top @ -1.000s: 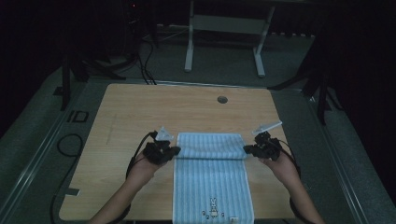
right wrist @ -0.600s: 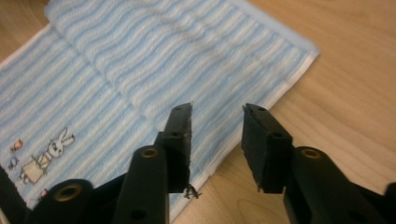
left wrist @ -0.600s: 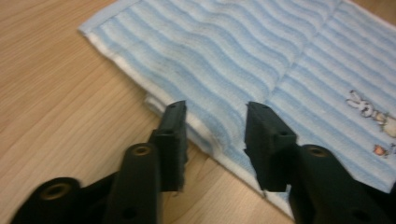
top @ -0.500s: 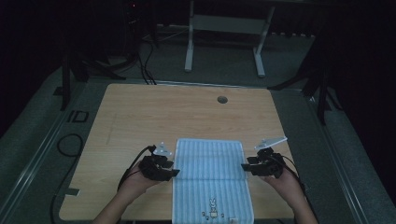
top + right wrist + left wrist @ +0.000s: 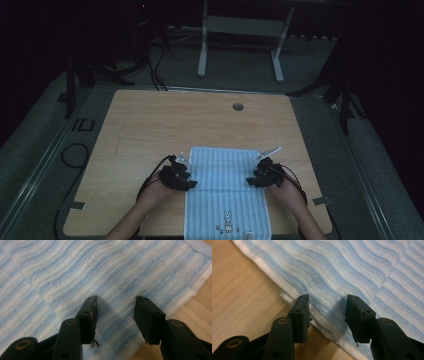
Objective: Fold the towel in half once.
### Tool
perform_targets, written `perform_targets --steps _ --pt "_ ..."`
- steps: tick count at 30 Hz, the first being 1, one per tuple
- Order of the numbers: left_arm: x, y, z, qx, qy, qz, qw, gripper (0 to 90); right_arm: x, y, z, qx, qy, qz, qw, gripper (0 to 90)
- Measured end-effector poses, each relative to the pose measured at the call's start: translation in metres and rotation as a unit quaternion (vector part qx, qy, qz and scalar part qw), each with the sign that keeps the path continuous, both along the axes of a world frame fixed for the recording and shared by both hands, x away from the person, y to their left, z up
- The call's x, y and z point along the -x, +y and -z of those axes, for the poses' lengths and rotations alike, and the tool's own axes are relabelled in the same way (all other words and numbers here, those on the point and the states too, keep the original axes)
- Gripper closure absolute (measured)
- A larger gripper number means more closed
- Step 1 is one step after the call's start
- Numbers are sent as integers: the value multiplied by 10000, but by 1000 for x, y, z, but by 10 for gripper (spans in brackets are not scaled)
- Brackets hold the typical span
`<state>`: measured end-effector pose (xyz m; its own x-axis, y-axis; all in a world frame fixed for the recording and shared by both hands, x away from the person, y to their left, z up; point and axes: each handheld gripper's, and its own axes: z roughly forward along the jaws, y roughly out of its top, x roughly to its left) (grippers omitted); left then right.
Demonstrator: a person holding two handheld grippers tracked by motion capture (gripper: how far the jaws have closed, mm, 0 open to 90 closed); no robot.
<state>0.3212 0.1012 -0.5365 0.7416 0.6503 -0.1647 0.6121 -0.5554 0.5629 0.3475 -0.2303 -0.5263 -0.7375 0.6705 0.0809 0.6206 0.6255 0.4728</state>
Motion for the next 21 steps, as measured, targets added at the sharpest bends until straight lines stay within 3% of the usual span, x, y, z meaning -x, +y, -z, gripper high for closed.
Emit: perform_targets --steps 10,15,21 --pt "-36 -13 -1 -98 -49 -153 9998 538 -36 -4 -2 118 99 226 9996 501" --pt "-51 -20 -3 -257 -31 -120 9996 538 -51 -6 -1 128 94 288 9995 483" --pt "-65 -24 -2 -201 -22 -284 9994 538 -64 -9 -2 107 123 378 9992 482"
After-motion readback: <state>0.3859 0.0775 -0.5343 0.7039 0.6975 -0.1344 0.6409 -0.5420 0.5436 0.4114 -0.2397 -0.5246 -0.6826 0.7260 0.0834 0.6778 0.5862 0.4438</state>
